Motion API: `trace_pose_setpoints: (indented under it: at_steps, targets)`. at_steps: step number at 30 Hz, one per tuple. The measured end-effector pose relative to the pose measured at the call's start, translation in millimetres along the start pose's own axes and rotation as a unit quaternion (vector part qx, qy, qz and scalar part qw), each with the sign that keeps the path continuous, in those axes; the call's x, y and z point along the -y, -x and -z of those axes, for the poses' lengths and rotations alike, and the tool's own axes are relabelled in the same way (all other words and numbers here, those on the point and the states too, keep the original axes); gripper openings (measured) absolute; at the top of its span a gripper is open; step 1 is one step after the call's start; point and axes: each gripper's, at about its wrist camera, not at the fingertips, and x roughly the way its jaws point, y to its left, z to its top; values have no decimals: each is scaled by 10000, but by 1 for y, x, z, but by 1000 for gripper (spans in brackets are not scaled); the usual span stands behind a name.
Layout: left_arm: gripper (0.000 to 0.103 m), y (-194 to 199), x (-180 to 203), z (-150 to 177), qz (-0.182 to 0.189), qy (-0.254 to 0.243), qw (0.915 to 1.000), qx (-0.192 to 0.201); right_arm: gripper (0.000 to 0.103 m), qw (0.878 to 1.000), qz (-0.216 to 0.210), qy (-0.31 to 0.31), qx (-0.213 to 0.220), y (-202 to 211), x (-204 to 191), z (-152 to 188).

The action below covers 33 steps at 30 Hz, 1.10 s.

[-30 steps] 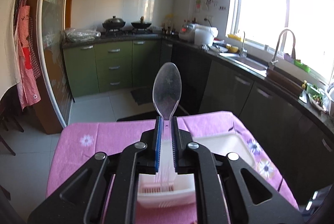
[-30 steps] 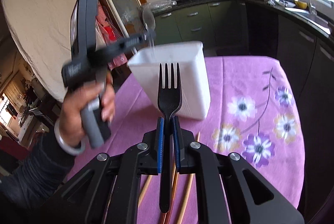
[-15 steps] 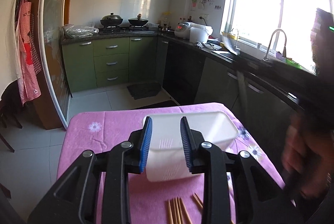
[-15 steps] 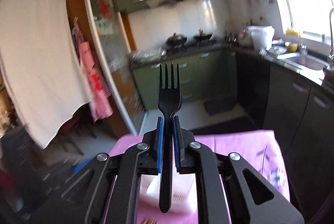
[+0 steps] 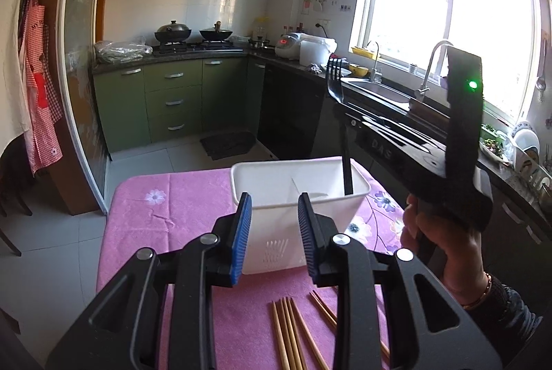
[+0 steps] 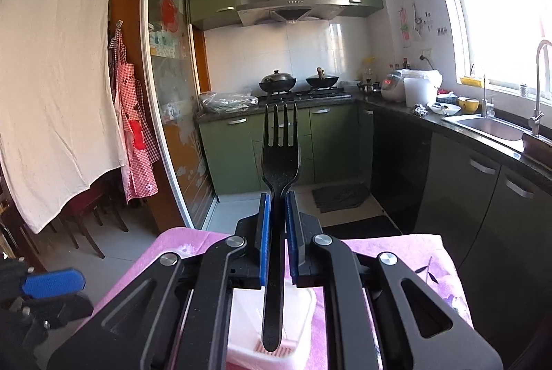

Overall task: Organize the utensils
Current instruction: 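Lower the black fork into the white holder and open the right gripper, then grasp a wooden chopstick with the left gripper and lift it upright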

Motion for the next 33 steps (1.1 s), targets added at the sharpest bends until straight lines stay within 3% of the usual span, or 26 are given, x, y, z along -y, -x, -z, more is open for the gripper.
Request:
trace_pose_setpoints:
  at_steps: [5, 10, 14, 20, 25, 27, 33]
  targets:
    - [27, 1, 2, 6, 59, 9, 9999, -102, 11, 10000, -69, 41, -56, 17, 2, 14]
    - [27, 6, 6, 13, 36, -36, 9997, -220, 25, 9999, -77, 56, -99, 32, 4, 20]
    - [27, 8, 7, 19, -33, -40, 9993, -360, 26, 10000, -45, 14, -51, 45, 5, 17]
    - [27, -4, 7, 40, -85, 54, 9950, -994, 26, 9997, -22, -180, -133, 89, 15, 15]
    - [26, -43, 5, 78, -231, 14, 9787, -2041, 26, 9950, -10, -156, -988, 107, 25, 48]
    - [14, -61, 2, 92, -211, 69, 9690, -2461, 26, 9909, -4, -170, -1334, 107, 31, 65]
    - [12, -90, 0, 117, -244, 77, 9539, -2990, 26, 9809, 36, -285, -1924, 99, 44, 108]
